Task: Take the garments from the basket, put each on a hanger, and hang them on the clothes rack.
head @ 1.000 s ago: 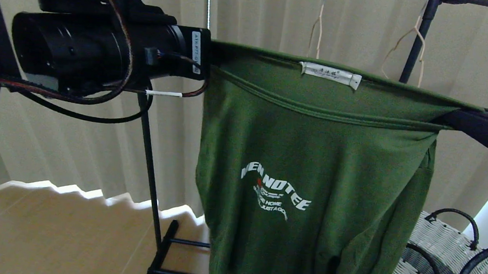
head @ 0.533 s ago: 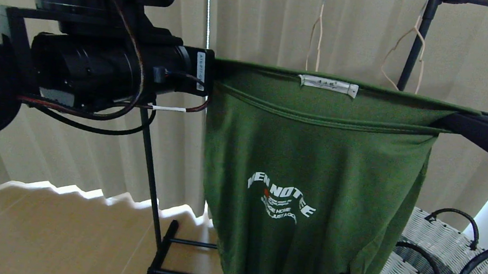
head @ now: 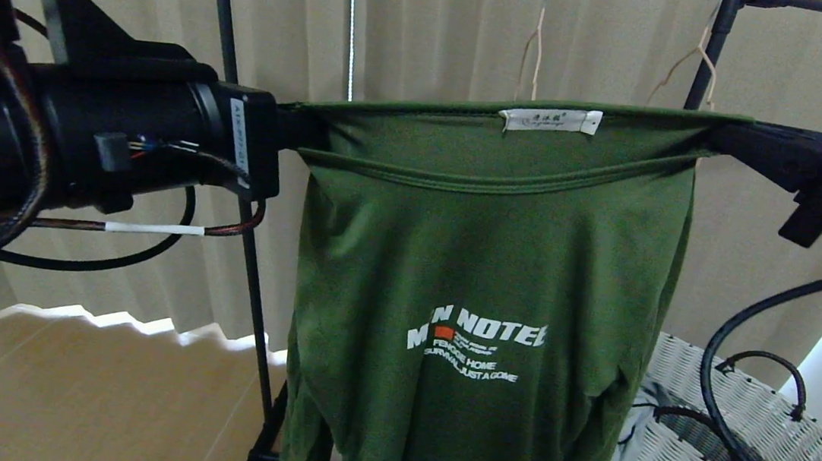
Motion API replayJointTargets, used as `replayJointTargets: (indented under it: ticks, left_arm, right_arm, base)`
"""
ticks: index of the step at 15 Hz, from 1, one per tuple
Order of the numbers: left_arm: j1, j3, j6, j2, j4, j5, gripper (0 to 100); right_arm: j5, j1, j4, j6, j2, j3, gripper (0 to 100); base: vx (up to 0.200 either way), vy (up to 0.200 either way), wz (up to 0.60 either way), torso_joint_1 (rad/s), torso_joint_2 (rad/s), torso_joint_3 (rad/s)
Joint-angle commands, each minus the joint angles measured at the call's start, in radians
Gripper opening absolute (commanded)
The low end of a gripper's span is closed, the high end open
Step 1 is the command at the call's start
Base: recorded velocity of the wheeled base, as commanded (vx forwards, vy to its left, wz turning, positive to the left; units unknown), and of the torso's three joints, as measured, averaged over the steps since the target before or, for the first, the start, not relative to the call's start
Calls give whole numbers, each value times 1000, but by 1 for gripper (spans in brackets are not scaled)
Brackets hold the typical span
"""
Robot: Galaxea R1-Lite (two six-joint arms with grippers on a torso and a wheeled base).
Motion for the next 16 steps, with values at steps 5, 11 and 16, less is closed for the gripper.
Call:
replayJointTargets:
  ticks: [5,11,16]
  left_arm:
    - [-103,25,0,-104,-2,-2,0]
    - [-151,36,11,-122,-6,-2,0]
    - [-57,13,9,-59,-7,0,0]
  right_arm:
    - [5,0,-117,26,176,-68,0]
    - [3,3,-132,41,184,-77,0]
    - [-4,2,-106,40,135,-63,0]
  base:
    - [0,0,0,0,0,0]
    - [0,0,0,0,0,0]
    - [0,0,0,0,0,0]
